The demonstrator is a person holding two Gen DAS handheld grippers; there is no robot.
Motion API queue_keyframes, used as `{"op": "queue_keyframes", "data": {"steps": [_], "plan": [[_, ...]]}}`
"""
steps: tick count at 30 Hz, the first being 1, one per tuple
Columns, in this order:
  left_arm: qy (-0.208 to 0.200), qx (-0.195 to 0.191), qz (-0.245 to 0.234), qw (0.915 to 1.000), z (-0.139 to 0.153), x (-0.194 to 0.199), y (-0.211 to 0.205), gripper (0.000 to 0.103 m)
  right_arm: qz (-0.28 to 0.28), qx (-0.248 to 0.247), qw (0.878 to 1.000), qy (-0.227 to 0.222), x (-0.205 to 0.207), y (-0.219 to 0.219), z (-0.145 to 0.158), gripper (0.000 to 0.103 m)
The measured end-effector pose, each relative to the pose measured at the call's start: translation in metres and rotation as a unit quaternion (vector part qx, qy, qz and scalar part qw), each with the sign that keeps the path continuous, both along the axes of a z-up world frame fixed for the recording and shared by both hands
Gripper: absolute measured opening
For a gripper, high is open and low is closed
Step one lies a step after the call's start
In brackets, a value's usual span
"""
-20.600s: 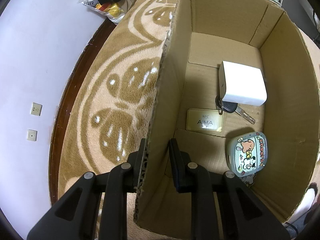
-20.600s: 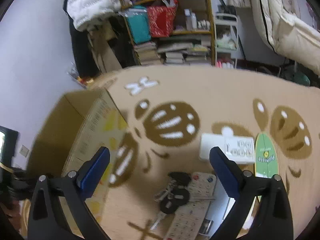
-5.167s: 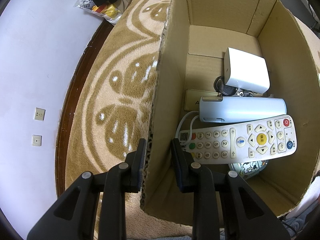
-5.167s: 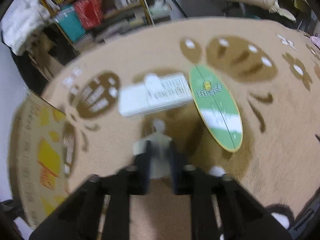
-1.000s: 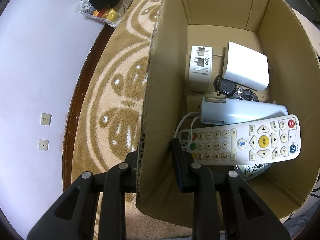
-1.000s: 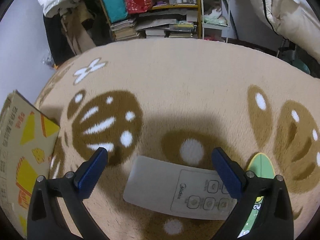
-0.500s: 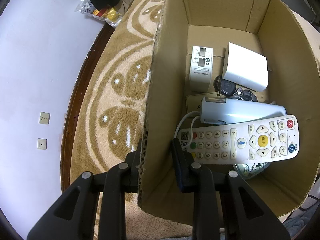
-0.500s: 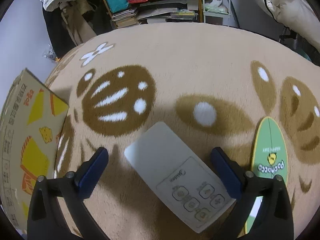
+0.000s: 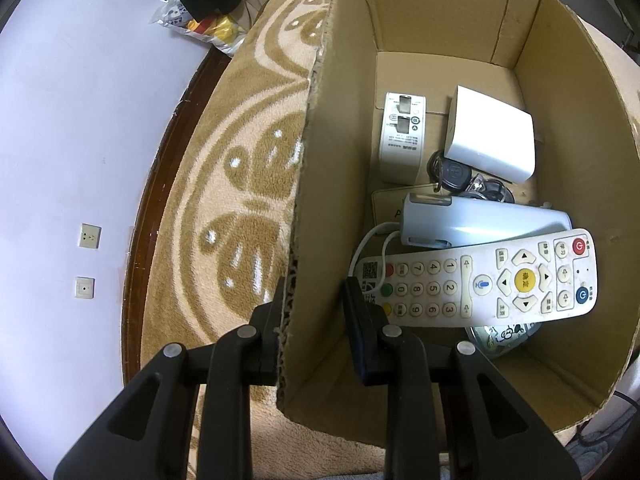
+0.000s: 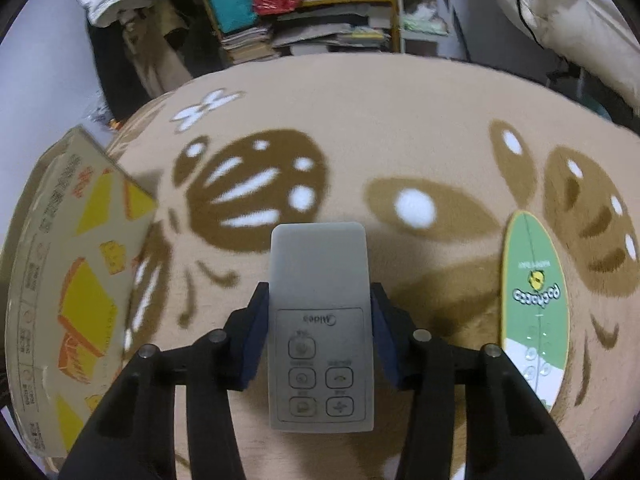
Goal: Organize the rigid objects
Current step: 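Carry the Midea remote into the box and release it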
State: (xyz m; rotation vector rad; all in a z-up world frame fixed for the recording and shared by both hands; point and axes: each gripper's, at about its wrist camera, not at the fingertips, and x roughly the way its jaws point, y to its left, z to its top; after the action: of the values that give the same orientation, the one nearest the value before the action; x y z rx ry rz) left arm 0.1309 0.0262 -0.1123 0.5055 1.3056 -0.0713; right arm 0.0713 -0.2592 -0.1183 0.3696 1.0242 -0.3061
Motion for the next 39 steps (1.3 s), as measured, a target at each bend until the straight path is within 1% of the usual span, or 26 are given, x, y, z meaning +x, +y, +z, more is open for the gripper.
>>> {"op": "queue_keyframes", "data": {"steps": [4,9,15,18,20,23,29,33,39], "plan": [[0.001,-0.003,0.002,1.0,0.0,0.0,0.001,0.025,0.027,-0.005,0.999,-0.019,0.005,0.022,0.01,0.051],[0.001,-0.002,0.001,1.0,0.001,0.0,0.002,0.025,0.046,-0.011,0.998,-0.041,0.011,0.041,0.026,0.051],[0.001,-0.002,0.001,1.0,0.001,0.0,0.002,0.025,0.062,-0.012,0.994,-0.089,0.01,0.061,0.059,0.051],[0.0,-0.001,0.001,1.0,0.001,0.0,0.002,0.025,0.058,0.0,0.993,-0.103,0.01,0.064,0.071,0.051],[0.0,0.0,0.001,1.0,0.001,0.001,0.002,0.025,0.06,0.01,0.991,-0.117,0.009,0.068,0.082,0.051],[0.0,0.0,0.0,1.0,0.001,0.0,0.002,0.025,0.076,0.01,0.987,-0.141,0.007,0.08,0.1,0.051],[-0.001,0.0,0.0,1.0,0.002,-0.001,0.002,0.025,0.107,0.023,0.979,-0.174,0.006,0.106,0.123,0.051],[-0.001,0.0,0.0,1.0,0.003,-0.002,0.002,0.025,0.127,0.028,0.975,-0.18,0.007,0.124,0.128,0.051],[0.0,0.0,0.001,1.0,0.004,-0.001,0.003,0.025,0.144,0.051,0.973,-0.174,0.01,0.136,0.121,0.051]]}}
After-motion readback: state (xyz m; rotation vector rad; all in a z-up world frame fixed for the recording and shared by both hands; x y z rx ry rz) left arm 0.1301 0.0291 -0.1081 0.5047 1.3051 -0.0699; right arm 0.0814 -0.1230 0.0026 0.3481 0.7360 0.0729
